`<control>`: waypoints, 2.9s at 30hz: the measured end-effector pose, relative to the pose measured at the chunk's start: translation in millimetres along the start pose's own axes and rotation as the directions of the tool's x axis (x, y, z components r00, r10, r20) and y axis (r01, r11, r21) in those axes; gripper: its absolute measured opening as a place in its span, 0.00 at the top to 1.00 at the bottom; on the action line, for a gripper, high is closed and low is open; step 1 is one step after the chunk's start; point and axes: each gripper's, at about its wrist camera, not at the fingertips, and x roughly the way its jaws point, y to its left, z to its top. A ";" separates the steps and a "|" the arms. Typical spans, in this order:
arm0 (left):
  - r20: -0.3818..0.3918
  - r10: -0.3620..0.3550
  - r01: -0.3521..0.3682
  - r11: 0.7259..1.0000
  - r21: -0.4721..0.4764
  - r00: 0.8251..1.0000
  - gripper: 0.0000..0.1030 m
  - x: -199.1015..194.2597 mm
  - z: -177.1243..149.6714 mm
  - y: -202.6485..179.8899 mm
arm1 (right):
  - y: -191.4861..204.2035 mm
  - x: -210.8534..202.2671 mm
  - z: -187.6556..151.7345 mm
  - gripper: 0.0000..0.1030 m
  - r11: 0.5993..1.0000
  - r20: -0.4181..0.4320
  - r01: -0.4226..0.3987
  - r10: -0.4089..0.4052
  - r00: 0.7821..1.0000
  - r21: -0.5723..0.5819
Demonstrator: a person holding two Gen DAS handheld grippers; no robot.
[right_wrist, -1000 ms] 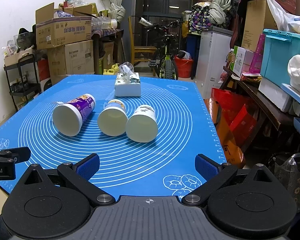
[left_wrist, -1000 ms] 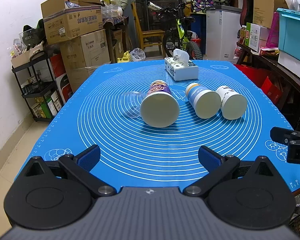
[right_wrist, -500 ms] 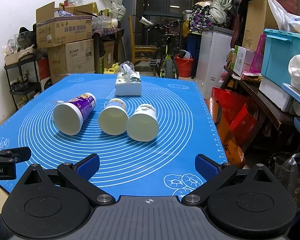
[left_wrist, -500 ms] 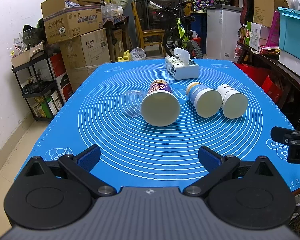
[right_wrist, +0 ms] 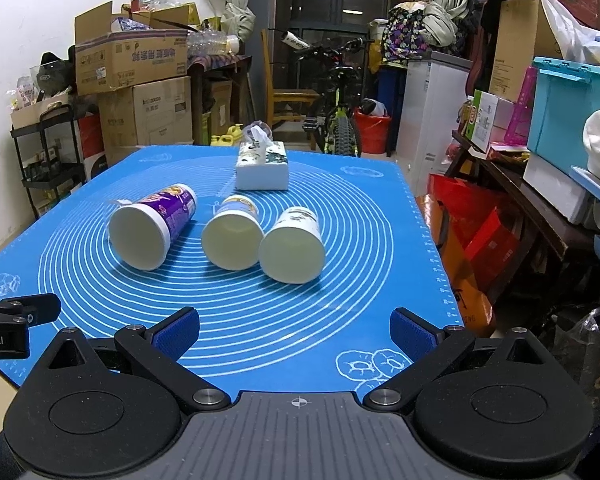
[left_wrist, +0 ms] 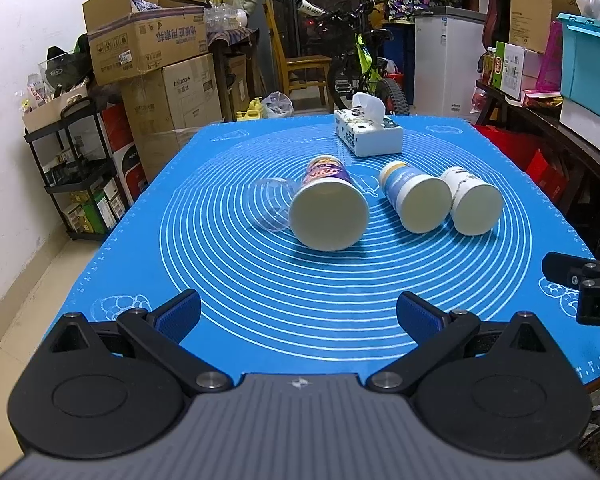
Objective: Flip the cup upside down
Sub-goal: 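Move the left tool to the clear plastic cup and close its fingers on it, then lift the clear plastic cup with the left tool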
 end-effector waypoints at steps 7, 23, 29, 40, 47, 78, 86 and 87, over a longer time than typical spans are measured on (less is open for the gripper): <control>0.060 0.036 -0.036 0.999 0.003 0.998 0.00 15.3 26.2 26.4 | 0.7 8.5 10.3 0.02 1.000 0.014 -0.001 0.001 1.000 0.005; 0.038 -0.037 0.036 0.999 0.030 0.999 0.00 130.2 92.7 76.4 | -9.9 51.6 31.9 0.02 0.998 0.019 0.049 -0.050 0.999 0.045; -0.049 -0.134 0.134 0.991 0.012 0.990 0.01 166.1 99.3 82.6 | -21.4 65.2 30.5 0.02 0.994 -0.001 0.086 -0.086 0.996 0.062; -0.112 -0.233 0.238 0.971 0.032 0.966 0.09 191.1 99.2 84.8 | -27.5 79.0 26.5 0.02 0.992 -0.030 0.099 -0.097 0.995 0.081; -0.152 -0.329 0.330 0.944 -0.017 0.932 0.23 198.1 98.3 81.9 | -25.3 80.9 26.1 0.02 0.991 -0.035 0.102 -0.099 0.994 0.081; -0.021 -0.322 0.323 0.944 0.070 0.946 0.43 66.0 57.2 30.5 | -21.0 34.1 27.9 0.02 0.996 0.014 0.042 -0.043 0.999 0.076; -0.043 -0.366 0.368 0.929 0.041 0.930 0.43 65.4 28.4 -7.5 | -26.9 31.7 18.0 0.02 0.997 -0.026 0.033 -0.031 0.999 0.071; -0.046 -0.367 0.369 0.929 0.038 0.929 0.43 66.8 25.9 -11.9 | -27.5 32.2 15.6 0.02 0.997 -0.032 0.034 -0.032 0.999 0.073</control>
